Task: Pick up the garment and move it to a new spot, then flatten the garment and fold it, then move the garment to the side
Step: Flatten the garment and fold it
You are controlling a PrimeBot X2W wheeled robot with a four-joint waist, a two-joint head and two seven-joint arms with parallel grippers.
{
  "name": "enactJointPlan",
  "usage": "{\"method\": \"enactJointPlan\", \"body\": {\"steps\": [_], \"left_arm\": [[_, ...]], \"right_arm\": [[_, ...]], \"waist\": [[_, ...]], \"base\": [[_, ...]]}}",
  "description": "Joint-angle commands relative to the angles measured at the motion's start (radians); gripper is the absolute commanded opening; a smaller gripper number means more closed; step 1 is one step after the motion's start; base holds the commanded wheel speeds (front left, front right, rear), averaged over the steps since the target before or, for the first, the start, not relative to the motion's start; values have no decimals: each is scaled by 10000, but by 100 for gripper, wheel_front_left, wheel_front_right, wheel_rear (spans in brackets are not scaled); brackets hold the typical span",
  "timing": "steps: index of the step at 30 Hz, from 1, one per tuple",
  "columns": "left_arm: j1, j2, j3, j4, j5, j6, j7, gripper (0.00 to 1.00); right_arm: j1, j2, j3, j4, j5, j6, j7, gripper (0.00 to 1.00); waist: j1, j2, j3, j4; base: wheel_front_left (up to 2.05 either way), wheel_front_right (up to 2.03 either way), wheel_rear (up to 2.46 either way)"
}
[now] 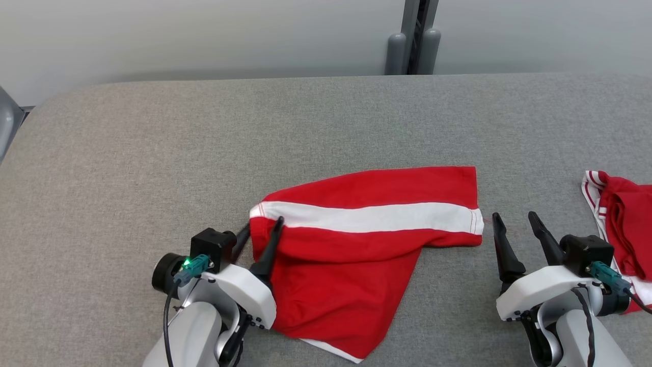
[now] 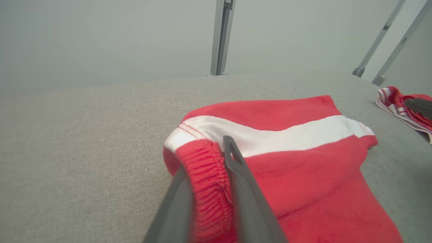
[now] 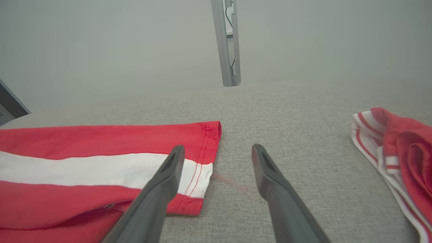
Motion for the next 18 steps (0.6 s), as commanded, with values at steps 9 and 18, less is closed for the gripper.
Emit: {"method": "enactJointPlan", "body": {"steps": [9, 18], "left_arm": [[525, 88, 1349, -1234, 701, 458, -34, 100], [2063, 117, 2492, -3161, 1901, 894, -34, 100]], "right_arm": [[270, -67, -165, -547, 29, 0, -6, 100], [998, -107, -447, -1828, -206, 0, -6, 100]], "waist": [[0, -1, -205, 222], [0, -1, -549, 520]], "base": [[0, 0, 0], [0, 0, 0]]}}
